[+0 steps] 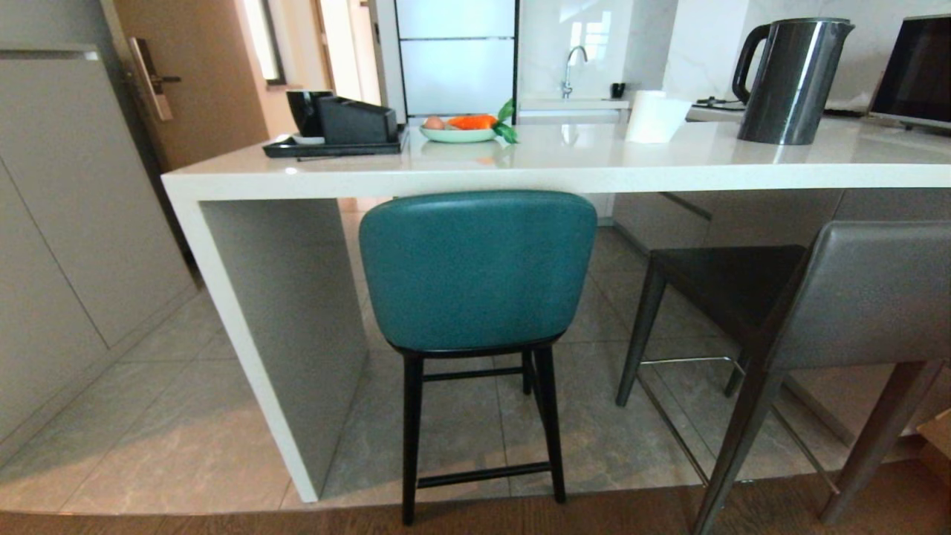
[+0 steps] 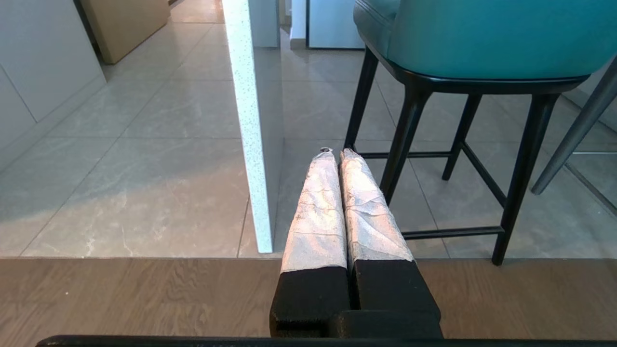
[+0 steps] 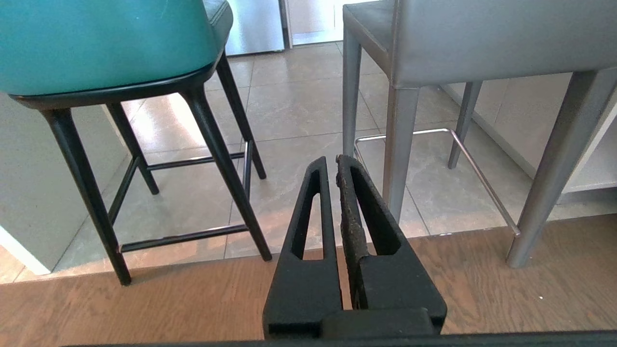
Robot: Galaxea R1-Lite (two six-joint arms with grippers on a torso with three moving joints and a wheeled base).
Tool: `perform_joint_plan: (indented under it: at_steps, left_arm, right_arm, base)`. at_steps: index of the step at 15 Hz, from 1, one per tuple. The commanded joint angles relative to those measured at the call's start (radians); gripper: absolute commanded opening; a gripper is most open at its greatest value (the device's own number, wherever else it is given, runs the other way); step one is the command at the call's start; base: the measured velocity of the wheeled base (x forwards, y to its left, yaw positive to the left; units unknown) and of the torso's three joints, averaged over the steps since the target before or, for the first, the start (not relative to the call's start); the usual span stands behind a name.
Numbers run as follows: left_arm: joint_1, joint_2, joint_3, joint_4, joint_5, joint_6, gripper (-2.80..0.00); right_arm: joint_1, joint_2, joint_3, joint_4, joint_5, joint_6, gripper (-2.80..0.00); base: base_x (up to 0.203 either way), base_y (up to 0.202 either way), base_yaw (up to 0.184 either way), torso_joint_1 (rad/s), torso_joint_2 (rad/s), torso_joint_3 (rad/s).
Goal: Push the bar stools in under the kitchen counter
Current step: Pull the blue chair out from under the dining table
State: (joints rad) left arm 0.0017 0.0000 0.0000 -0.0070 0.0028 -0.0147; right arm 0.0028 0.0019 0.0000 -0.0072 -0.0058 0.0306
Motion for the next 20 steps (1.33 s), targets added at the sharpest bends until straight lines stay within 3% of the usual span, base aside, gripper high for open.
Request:
perform_joint_plan:
  at_steps: [1, 11, 20]
  left_arm:
    - [0.000, 0.000, 0.003, 0.001, 0.000, -0.001, -2.80]
    - [0.000, 0.000, 0.003, 0.001, 0.002, -0.001, -2.80]
    - [0.000, 0.000, 0.003, 0.001, 0.002, -0.001, -2.80]
  right_arm:
    - [0.000, 0.000, 0.005, 0.000, 0.000, -0.003, -2.80]
    - [0.000, 0.000, 0.005, 0.000, 0.000, 0.000, -2.80]
    - [-0.001, 0.000, 0.005, 0.000, 0.000, 0.000, -2.80]
  base:
    - [0.000, 0.000, 0.000, 0.000, 0.00, 0.000]
    - [0.000, 0.000, 0.000, 0.000, 0.00, 0.000]
    - [0.182, 0.000, 0.001, 0.003, 0.00, 0.001]
